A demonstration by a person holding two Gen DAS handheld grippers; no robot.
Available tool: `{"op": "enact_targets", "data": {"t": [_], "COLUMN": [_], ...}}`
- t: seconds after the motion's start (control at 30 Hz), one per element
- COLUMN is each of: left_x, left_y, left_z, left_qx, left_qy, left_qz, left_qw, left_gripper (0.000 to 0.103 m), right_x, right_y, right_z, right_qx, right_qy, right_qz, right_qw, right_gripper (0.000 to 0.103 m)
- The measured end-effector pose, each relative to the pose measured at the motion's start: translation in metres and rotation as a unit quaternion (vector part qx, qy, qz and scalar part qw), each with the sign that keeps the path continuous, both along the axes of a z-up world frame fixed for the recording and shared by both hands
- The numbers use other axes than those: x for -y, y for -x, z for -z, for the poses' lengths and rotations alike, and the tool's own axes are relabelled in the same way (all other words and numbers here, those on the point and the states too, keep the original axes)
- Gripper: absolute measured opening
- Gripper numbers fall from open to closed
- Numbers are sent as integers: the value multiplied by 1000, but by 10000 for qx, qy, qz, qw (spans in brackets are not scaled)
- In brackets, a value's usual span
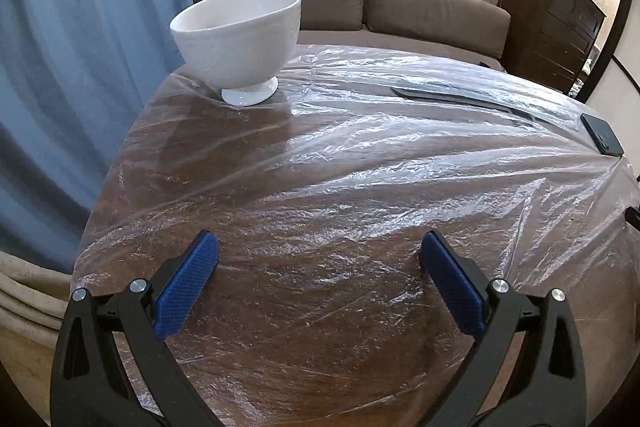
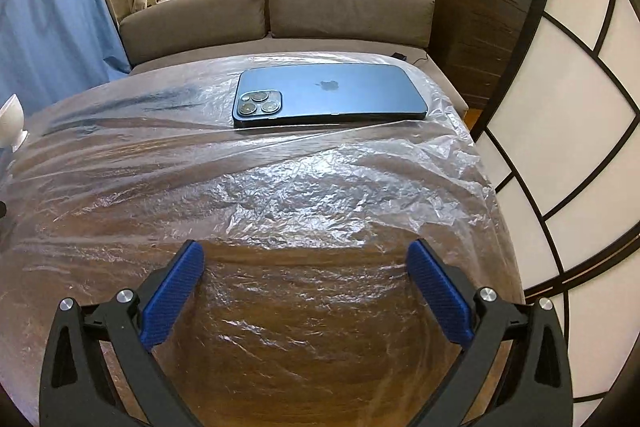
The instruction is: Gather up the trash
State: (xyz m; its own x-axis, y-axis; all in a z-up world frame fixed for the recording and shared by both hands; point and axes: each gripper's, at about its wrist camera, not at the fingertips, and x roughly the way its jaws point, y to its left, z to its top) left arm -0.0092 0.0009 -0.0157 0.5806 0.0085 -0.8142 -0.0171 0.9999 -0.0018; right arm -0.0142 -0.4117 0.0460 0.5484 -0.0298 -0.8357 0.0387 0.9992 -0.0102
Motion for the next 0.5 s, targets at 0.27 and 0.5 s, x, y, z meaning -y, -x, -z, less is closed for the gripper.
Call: {"op": "enact_targets", "data": {"t": [0.27,0.5], "left_x": [0,0], "left_y": [-1,-1], "left_z": [0,0], "left_qx": [-1,-1], "left_qy": [0,1], "left_qz": [1,1], "left_qw": [10000,10000], "left_gripper": [102,102], "right_x": [0,0], "right_y": [0,0], "right_z": [0,0], "right_qx": [3,2], "right_qy": [-3,-4], "right_qz": [1,0], "right_qw": [10000,10000], "right_gripper": [99,99]}}
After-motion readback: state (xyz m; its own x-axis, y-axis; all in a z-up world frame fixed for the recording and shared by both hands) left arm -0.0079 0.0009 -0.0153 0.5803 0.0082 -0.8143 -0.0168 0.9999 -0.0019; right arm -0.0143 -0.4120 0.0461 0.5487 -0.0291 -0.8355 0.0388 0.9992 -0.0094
